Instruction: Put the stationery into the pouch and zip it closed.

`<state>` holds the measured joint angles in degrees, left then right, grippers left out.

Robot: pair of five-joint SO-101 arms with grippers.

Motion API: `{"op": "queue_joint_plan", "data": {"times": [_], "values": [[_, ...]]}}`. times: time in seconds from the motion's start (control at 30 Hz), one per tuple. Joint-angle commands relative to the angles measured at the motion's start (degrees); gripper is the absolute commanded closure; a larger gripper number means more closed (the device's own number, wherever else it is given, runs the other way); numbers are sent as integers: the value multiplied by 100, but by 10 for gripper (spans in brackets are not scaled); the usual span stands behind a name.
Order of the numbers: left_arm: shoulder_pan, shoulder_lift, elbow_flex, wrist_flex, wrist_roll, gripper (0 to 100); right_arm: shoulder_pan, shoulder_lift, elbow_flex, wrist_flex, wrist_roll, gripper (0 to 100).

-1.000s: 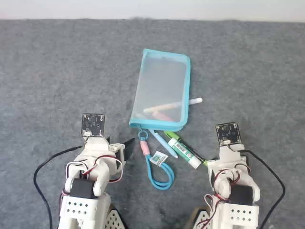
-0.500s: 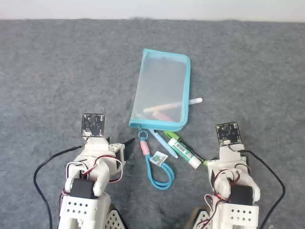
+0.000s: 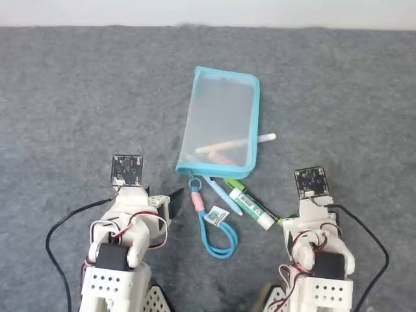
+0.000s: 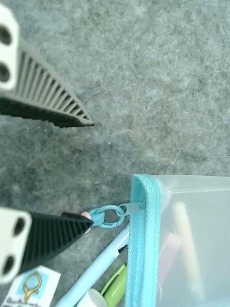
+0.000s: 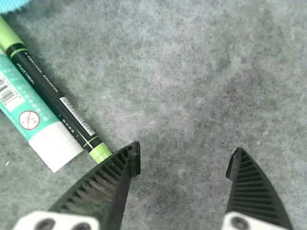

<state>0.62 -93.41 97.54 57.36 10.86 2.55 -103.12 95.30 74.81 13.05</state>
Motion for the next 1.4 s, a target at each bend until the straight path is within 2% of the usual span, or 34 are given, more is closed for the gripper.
{"op": "queue_joint_plan", "data": {"times": [0.0,0.17,0.43,0.53,0.67,0.73,0.83,0.93,1.03,1.2,1.37], "values": [[97,-53,-66,35,53,724,-40,-92,114,22,-18,705],[325,-53,-66,35,62,723,-154,-92,114,13,-9,705],[264,-53,-110,422,26,724,-1385,-84,114,4,-53,706],[-554,-62,-101,308,-220,721,-2070,-84,105,-303,0,706],[-2189,-53,-57,-484,-2040,721,-2141,-84,105,-725,9,706],[-2611,-53,-57,-659,-2426,721,-1982,-75,105,-1262,9,706],[-2725,-53,-57,-765,-2470,723,-1552,-57,-35,-1736,88,706],[-2725,-53,-57,-765,-2479,724,-927,-40,-325,-1763,712,706],[-2840,-53,-66,-782,-2479,724,-602,-31,-668,-1754,809,707],[-3455,-44,-75,-1213,-2435,724,-1042,769,-1793,-1332,826,708],[-3473,-18,-66,-1248,-2435,724,-2079,3284,-3253,-1349,545,708]]}}
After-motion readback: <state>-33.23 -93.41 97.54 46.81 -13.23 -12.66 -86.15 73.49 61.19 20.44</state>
